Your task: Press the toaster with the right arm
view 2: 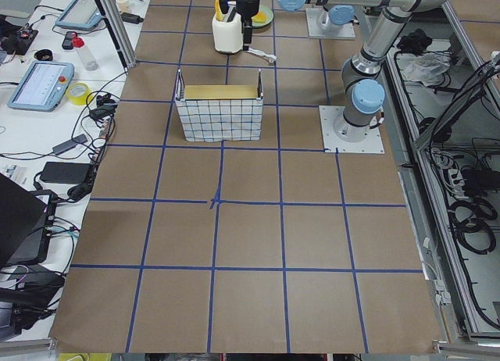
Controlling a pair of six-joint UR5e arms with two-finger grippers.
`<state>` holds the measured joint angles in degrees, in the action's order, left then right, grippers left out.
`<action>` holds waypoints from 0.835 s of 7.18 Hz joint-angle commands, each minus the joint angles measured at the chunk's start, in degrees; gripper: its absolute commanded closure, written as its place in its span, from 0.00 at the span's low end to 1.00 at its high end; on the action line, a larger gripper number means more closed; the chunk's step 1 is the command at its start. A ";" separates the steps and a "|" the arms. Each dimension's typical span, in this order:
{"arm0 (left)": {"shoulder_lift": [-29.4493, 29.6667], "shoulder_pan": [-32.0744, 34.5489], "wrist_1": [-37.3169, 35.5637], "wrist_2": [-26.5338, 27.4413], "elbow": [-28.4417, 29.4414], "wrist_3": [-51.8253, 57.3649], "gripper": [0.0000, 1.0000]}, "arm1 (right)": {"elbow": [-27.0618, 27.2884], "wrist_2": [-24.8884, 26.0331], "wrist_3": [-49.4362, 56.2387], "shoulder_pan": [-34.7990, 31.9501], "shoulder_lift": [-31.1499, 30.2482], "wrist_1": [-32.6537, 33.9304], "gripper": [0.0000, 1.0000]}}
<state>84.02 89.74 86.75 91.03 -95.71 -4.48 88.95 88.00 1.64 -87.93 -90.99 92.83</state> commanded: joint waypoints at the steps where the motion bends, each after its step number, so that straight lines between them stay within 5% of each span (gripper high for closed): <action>1: 0.00 0.00 0.00 0.02 0.00 0.00 0.00 | 0.00 -0.02 0.12 -0.05 -0.06 0.07 0.00; 6: 0.00 0.00 0.00 0.02 0.00 0.00 0.00 | 0.09 -0.11 0.12 -0.13 -0.24 -0.45 0.00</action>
<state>84.02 89.74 86.75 91.03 -95.71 -4.48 89.02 87.86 1.76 -88.05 -91.17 92.42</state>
